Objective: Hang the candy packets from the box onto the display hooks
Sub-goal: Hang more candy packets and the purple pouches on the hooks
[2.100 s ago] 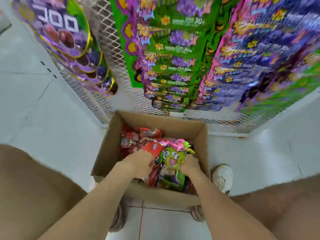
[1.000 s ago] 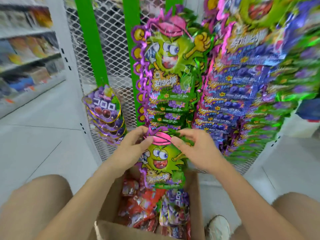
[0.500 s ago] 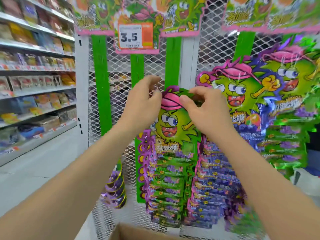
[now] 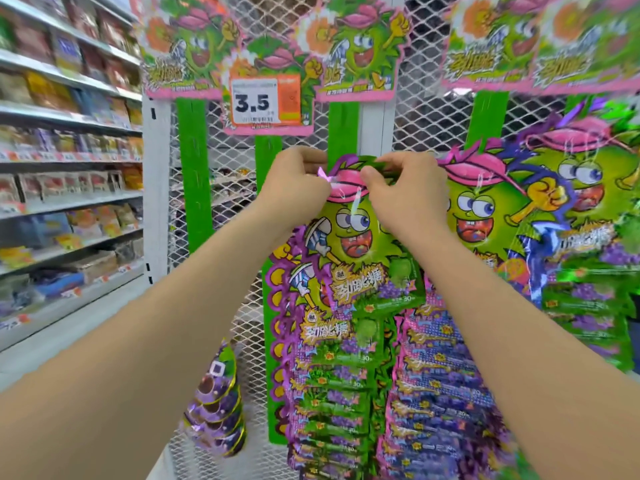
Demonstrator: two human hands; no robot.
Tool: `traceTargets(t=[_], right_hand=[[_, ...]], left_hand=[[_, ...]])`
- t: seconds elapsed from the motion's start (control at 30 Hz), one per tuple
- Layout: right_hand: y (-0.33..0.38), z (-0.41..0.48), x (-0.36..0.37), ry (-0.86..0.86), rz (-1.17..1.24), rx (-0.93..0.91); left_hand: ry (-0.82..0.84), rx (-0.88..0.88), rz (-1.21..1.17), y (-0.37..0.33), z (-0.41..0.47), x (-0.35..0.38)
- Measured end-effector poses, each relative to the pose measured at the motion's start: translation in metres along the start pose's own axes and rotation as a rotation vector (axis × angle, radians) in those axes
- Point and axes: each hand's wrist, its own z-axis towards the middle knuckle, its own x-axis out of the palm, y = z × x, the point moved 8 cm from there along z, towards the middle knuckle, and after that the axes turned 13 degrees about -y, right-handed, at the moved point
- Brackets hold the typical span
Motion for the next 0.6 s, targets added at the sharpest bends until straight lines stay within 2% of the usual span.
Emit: traceTargets(t=[0.13, 0.3, 0.6], right_hand=[[0.000, -0.001, -0.001, 0.001, 0.022, -0.006], [0.004, -0.006, -0.005, -0.024, -0.001, -0.033], [0.009, -0.003, -0.008, -0.036, -0.011, -0.001]], left_hand=[[-0.018, 0.015, -0.004, 0.002, -0.005, 0.001], [0.174, -0.067, 0.105, 0.006, -0.009, 0.015], [0.167, -0.200, -0.113, 0.019, -0.006, 0.020]])
